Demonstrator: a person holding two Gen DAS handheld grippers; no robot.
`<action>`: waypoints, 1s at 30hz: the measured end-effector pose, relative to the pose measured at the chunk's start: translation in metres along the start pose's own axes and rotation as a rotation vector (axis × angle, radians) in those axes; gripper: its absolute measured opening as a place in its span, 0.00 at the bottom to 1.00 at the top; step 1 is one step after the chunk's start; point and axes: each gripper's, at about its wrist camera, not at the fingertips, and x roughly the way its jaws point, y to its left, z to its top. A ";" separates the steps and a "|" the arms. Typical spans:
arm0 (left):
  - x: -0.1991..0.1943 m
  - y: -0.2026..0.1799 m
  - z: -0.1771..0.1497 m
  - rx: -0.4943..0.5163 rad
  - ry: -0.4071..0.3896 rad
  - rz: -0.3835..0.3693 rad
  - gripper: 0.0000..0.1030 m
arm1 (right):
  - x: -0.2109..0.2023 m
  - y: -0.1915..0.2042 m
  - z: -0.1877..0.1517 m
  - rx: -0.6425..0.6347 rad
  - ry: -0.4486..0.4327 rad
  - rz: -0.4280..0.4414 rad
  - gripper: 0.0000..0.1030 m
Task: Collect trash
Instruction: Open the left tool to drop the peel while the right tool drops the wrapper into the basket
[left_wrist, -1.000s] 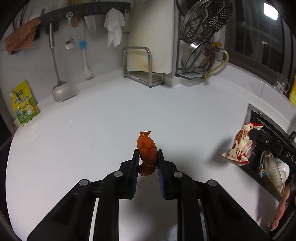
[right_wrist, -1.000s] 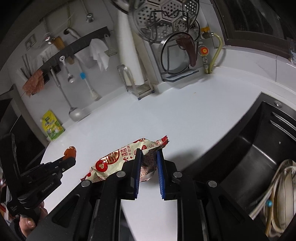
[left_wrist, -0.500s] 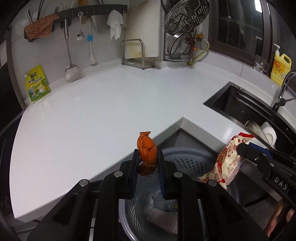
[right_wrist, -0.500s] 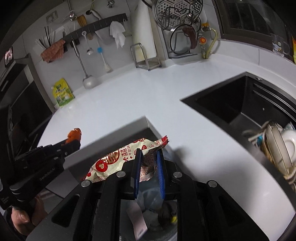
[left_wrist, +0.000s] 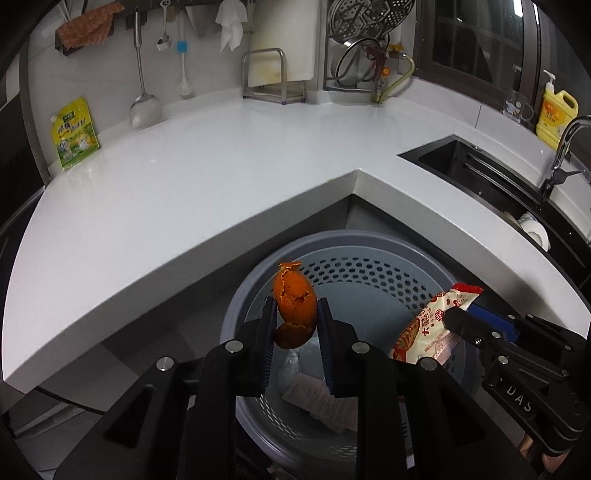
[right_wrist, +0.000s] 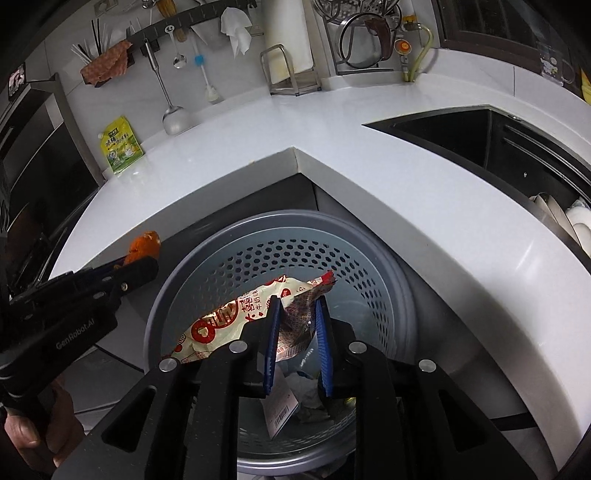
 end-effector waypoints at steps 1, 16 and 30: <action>-0.001 0.001 -0.001 -0.004 0.000 -0.001 0.23 | -0.001 0.000 -0.001 0.001 -0.003 0.000 0.20; -0.015 0.008 -0.003 -0.026 -0.038 0.035 0.68 | -0.009 -0.002 -0.001 0.028 -0.043 0.008 0.51; -0.023 0.012 -0.002 -0.039 -0.059 0.057 0.87 | -0.011 -0.001 -0.004 0.035 -0.048 0.006 0.61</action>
